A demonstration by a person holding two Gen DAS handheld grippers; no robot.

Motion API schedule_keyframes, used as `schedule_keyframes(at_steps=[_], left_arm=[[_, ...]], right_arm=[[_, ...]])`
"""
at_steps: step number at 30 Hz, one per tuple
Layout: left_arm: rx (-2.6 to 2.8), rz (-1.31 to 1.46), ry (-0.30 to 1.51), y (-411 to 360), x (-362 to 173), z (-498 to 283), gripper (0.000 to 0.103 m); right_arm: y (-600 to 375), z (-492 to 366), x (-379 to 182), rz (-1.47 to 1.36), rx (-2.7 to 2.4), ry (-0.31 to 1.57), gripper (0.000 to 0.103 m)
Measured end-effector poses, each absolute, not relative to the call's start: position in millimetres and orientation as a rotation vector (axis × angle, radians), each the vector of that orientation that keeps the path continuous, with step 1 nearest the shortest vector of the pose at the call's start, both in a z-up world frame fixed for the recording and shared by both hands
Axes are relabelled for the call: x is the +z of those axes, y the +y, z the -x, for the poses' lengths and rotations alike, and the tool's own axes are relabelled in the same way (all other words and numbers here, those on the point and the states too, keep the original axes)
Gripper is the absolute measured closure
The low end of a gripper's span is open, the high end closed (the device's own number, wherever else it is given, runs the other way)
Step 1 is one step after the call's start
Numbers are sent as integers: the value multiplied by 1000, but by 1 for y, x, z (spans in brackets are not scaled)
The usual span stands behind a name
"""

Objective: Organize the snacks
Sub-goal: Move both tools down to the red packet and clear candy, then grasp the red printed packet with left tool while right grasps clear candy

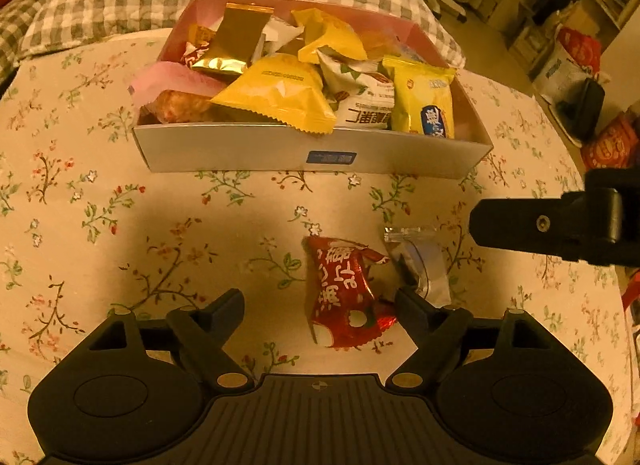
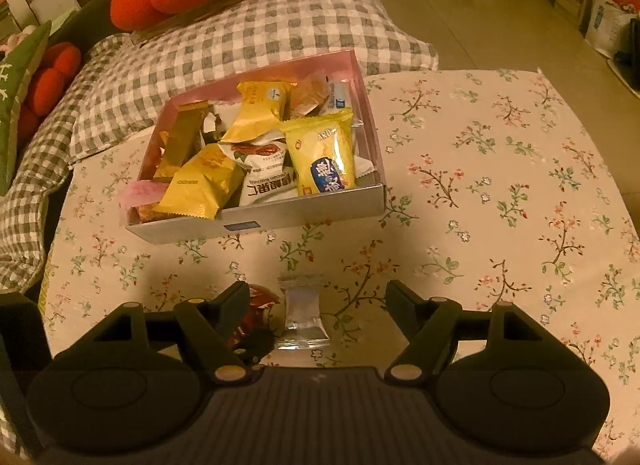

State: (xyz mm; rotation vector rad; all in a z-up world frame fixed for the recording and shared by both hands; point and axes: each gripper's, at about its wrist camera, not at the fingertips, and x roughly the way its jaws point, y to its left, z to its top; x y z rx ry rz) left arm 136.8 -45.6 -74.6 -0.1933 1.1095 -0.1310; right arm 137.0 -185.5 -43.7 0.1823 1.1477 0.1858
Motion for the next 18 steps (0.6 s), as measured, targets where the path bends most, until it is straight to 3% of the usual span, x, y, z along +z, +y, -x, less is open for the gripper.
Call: schedule_keyframes(at_steps=[2,9,18], left_arm=[[-125,200,1114,-43,-77,-138,22],[-89,194,1106,-35,-76,-139,65],[-72,218,1109,-21,-74,-138,73]], right_arm=[[-185,-138,-45,-177,183,1150,31],[-183,-141,-50,-170,179,1166,31],[-173,-144,-65,-121,181,1204,34]])
